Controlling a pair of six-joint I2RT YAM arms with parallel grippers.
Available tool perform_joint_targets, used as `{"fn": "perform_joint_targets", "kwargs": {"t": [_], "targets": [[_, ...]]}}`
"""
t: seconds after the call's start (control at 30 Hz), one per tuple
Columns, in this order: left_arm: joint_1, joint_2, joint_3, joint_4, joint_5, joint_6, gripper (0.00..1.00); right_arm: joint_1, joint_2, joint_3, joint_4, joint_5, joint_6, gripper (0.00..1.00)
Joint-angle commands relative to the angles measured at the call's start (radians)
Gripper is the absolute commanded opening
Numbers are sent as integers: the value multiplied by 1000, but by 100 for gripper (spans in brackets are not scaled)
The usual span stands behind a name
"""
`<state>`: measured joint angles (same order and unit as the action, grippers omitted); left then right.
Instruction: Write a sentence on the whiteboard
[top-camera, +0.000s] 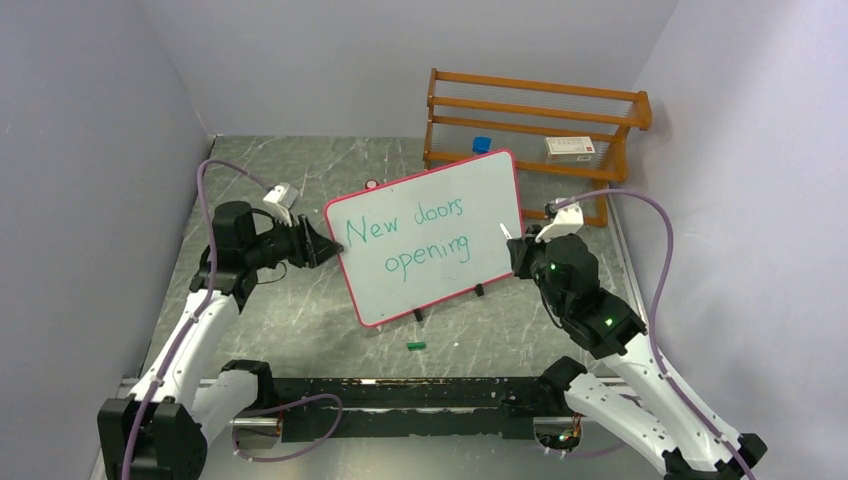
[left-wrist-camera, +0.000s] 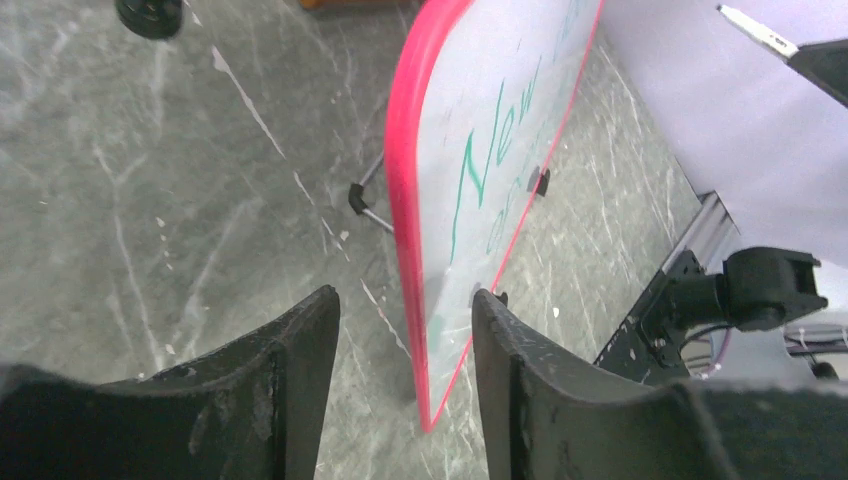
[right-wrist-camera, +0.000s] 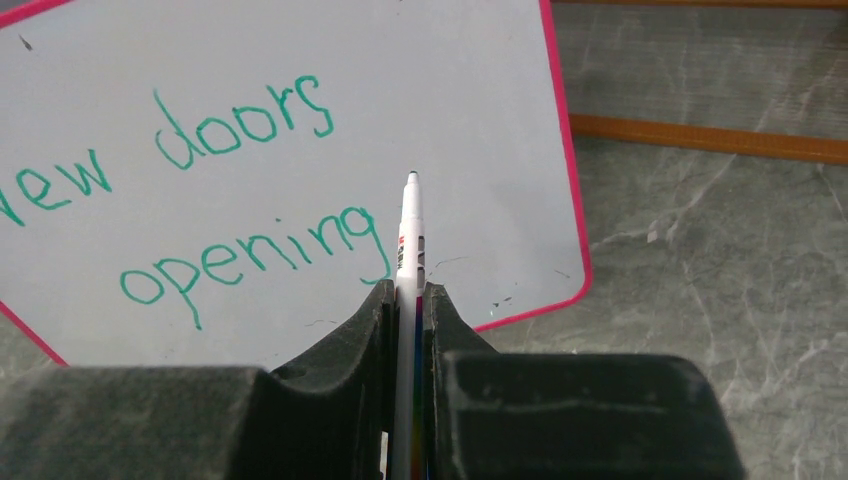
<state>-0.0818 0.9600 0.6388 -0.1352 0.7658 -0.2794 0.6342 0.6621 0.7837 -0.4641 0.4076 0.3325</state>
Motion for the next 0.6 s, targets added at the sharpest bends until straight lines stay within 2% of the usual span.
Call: {"fn": "perform_joint_targets", "kwargs": {"t": [0.0,0.13,0.4,0.47,0.57], "targets": [[5,-61,86,-71,-90,-8,58,-7,-46,37,-52,9,-26,0],[3,-123,154,-175,-124,34,65,-7,-104,37,-43,0,-45,0],[-43,-197,243,-360,-150,130,87,-7,-188,18,-35,0,-68,0],[-98,-180,268,-409,-191,149,91,-7,-202,11,-32,2,-70,0],[-237,-155,281,-420,-299,134,91,-7,-217,-4,-28,8,-66,0]]}}
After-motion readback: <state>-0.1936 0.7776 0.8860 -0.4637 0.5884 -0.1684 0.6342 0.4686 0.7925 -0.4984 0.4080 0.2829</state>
